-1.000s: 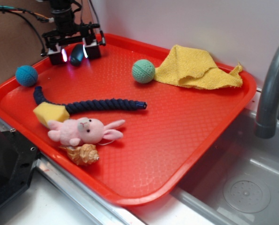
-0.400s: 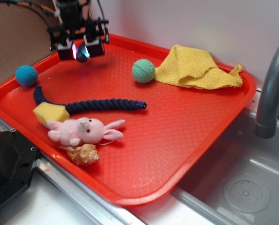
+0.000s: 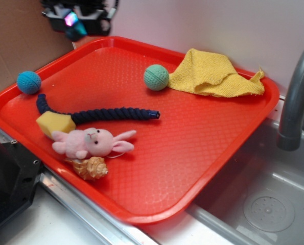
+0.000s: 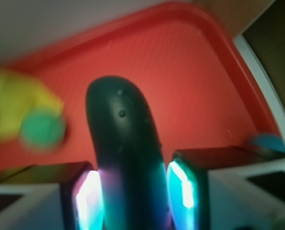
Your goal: Grab the plastic pickle.
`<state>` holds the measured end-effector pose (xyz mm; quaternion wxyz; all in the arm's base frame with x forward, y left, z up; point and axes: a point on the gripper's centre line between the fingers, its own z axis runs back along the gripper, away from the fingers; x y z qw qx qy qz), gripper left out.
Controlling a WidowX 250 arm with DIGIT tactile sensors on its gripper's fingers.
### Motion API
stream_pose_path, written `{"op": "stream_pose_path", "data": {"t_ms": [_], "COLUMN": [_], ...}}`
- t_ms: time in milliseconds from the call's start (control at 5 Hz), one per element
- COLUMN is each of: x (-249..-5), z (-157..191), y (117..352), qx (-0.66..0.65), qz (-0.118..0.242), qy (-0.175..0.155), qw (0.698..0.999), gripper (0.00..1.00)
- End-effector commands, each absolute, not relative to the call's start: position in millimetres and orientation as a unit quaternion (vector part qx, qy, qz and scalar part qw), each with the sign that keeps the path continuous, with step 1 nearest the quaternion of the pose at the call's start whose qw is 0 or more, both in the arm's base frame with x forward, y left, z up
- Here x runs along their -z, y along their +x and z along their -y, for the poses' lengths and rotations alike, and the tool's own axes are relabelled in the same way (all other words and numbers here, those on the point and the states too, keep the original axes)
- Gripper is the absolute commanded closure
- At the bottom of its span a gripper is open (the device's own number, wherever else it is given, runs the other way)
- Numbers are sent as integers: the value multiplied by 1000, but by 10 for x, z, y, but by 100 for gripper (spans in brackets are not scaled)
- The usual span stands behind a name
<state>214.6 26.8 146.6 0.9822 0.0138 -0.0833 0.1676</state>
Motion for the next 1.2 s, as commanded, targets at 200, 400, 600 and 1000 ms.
{"op": "stream_pose_path", "data": {"t_ms": [200, 400, 600, 1000], "x": [-1887, -1867, -1854, -1746], "z": [-474, -476, -477, -413], "y": [1554, 1591, 1658, 1771], "qx": [-76, -79, -75, -106], "qz": [181, 187, 197, 151], "qy": [-19, -20, -21, -6], "qw": [980, 979, 977, 983], "gripper": [100, 100, 100, 100]}}
